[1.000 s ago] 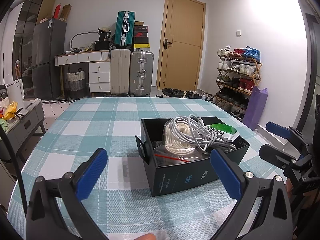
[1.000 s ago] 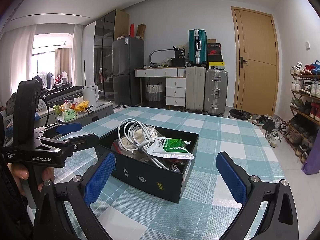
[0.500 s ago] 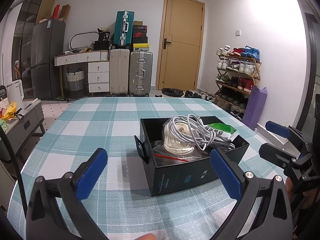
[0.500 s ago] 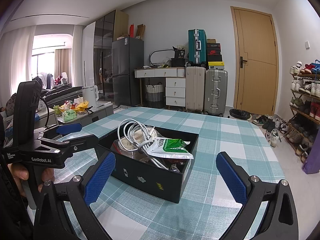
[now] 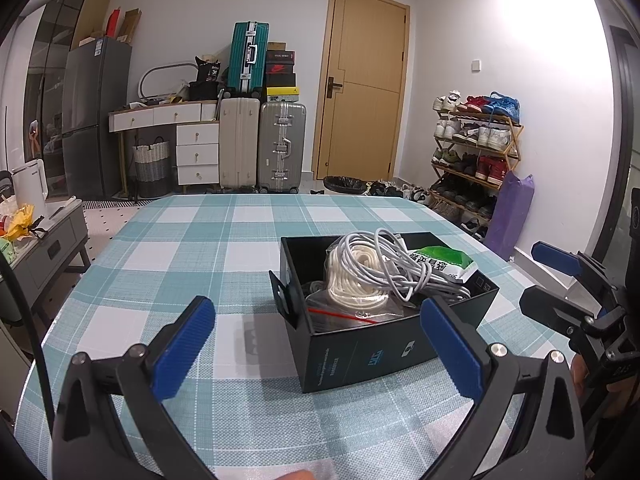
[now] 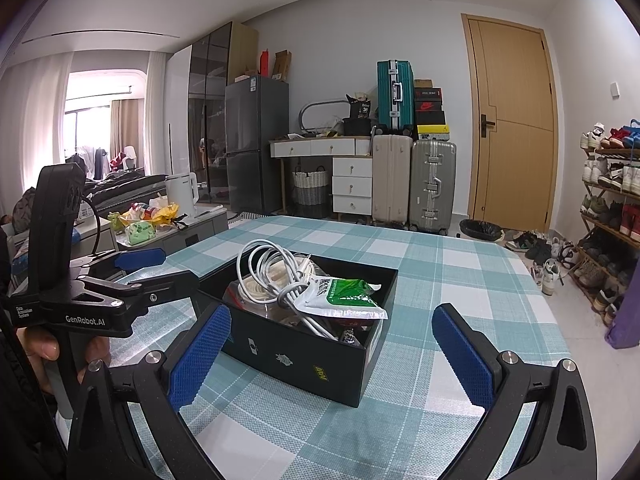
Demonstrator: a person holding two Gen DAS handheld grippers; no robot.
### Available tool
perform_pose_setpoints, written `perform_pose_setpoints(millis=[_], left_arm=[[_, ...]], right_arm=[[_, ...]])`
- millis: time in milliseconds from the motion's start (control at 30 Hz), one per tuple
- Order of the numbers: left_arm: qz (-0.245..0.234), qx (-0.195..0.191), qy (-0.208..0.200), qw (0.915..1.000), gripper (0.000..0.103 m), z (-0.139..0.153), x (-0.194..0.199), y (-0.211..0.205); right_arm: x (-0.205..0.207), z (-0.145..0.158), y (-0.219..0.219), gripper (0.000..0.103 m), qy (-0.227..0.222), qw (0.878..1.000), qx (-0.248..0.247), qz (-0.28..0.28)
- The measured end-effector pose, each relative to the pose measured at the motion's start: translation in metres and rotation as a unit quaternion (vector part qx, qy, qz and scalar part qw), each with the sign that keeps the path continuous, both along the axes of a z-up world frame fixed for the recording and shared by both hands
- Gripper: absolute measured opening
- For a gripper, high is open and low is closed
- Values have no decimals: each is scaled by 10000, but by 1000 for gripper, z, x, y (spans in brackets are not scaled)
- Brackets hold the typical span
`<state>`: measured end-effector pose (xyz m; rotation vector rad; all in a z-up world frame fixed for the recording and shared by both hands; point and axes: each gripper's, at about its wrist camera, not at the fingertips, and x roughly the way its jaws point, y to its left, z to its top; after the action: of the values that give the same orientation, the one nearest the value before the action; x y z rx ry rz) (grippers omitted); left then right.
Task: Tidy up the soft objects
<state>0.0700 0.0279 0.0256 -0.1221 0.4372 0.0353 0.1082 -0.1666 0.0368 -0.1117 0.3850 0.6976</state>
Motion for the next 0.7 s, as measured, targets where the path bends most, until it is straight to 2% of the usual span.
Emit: perform_pose_setpoints(millis=[700], left_arm=[[-14,8,-4,10000,103,0,0,1]], right_arm=[[0,0,0,102,-4,10000,3,-1]])
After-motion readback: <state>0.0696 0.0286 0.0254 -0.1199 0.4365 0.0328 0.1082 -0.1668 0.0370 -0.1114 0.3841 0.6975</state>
